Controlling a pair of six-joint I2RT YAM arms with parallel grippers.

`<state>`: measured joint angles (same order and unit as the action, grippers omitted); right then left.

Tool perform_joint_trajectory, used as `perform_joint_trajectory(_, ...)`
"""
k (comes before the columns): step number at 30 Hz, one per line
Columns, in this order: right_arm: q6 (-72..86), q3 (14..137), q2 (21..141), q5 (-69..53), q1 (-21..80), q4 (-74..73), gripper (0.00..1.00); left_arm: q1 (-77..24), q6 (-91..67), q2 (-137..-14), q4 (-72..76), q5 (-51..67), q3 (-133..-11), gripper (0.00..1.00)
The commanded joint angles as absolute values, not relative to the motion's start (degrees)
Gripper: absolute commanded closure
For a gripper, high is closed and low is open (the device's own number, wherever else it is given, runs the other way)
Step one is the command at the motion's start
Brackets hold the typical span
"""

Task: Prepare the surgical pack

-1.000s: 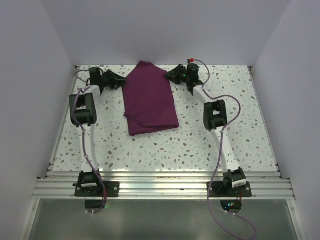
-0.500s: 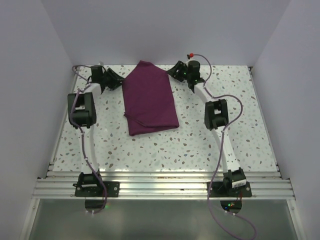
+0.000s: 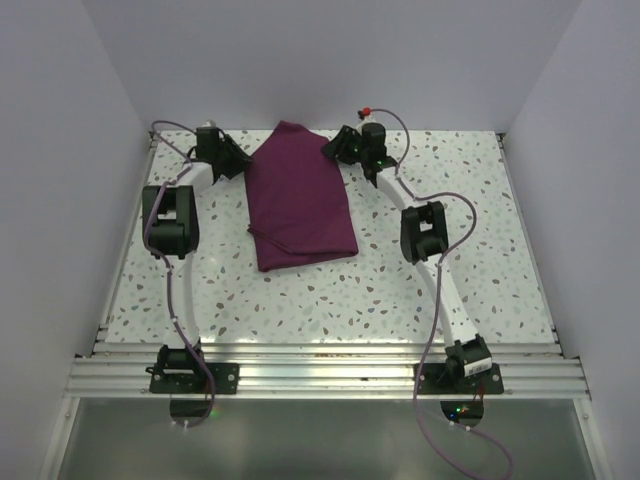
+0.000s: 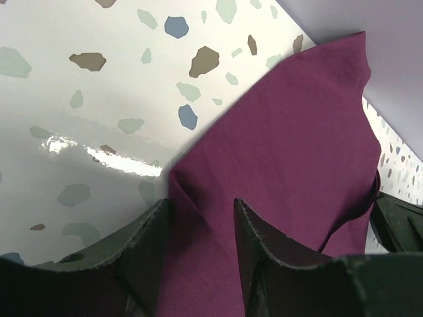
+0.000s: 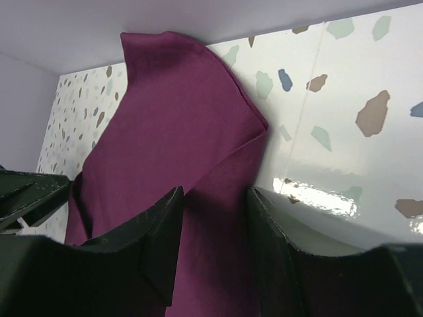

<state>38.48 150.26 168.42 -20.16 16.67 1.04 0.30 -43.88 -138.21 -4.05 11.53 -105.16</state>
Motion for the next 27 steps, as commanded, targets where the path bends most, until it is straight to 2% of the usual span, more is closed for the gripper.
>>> perform_joint_trajectory(1, 38.6, 152.2, 170.8, -17.1, 17.2, -0.8, 0.54, 0.4, -41.9, -138.4, -10.5, 7.8, -105.6, 0.52)
perform_joint_trajectory(6, 40.6, 153.6, 172.3, -16.5, 17.5, -0.3, 0.62, 0.4, -41.7, -139.8, -10.6, 7.7, -107.3, 0.55)
perform_joint_trajectory(9, 41.5, 153.5, 172.4, -16.4, 17.6, 1.4, 0.69, 0.4, -41.6, -141.7, -11.6, 8.8, -110.0, 0.62)
perform_joint_trajectory(13, 42.1, 153.6, 172.1, -16.7, 17.7, 2.4, 0.75, 0.4, -41.5, -143.4, -11.1, 11.7, -112.1, 0.8)
perform_joint_trajectory(14, 42.2, 153.6, 171.8, -16.7, 17.7, 2.7, 0.78, 0.4, -41.5, -143.7, -11.2, 12.7, -113.4, 0.92)
perform_joint_trajectory(15, 42.7, 153.8, 171.4, -16.9, 17.5, 2.9, 0.8, 0.4, -41.5, -144.2, -11.4, 13.1, -114.2, 0.98)
perform_joint_trajectory(20, 45.5, 153.2, 167.2, -19.2, 17.3, 4.0, 0.99, 0.4, -40.6, -142.8, -12.4, 14.9, -117.4, 1.0)
perform_joint_trajectory(27, 46.8, 150.5, 159.4, -24.0, 16.7, 1.8, 1.0, 0.4, -37.4, -134.9, -18.2, 13.5, -117.5, 1.0)
